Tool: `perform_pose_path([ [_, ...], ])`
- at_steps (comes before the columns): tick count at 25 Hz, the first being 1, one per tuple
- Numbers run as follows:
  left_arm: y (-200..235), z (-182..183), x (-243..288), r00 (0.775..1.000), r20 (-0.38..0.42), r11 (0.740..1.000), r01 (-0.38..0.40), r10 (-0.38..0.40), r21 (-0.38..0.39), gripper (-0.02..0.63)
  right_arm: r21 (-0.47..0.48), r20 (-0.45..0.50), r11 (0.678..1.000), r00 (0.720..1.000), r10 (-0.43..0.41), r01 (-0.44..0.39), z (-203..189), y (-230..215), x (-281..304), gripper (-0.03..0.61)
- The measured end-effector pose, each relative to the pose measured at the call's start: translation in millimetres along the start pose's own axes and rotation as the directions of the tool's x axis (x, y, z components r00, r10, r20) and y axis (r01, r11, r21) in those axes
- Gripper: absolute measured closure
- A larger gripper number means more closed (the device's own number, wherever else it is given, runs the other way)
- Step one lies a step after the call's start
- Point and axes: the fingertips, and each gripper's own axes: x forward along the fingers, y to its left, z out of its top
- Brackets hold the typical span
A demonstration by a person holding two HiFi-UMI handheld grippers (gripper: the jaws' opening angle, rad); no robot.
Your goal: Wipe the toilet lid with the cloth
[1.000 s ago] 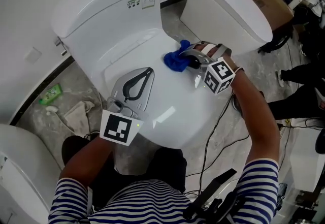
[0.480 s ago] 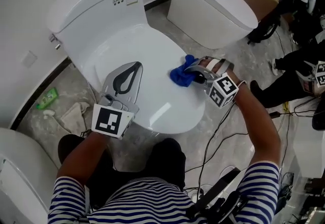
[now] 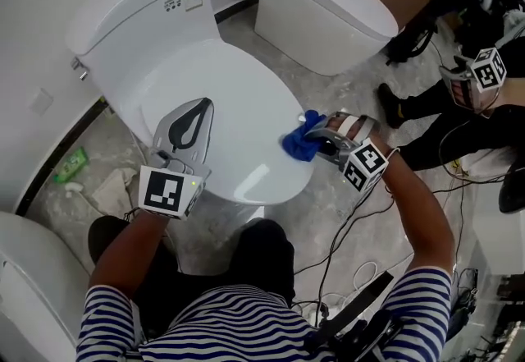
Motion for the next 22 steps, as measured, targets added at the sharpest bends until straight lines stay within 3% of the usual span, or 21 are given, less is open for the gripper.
perform_pose_path([
  [11,-4.0,3.4,2.3,1.000,0.002,1.000,0.004,-0.004,0.002,0.609,-0.010,-0.007,1.000,1.000,0.011,-0.011,-3.8,6.4,-12.2,0.517],
  [22,40.9,-4.4,-9.0,0.999,-0.002,0.999,-0.033,0.033,-0.031,0.609,-0.124,0.062,0.989,0.995,-0.072,0.079,35.0,-121.3,38.0,0.515],
])
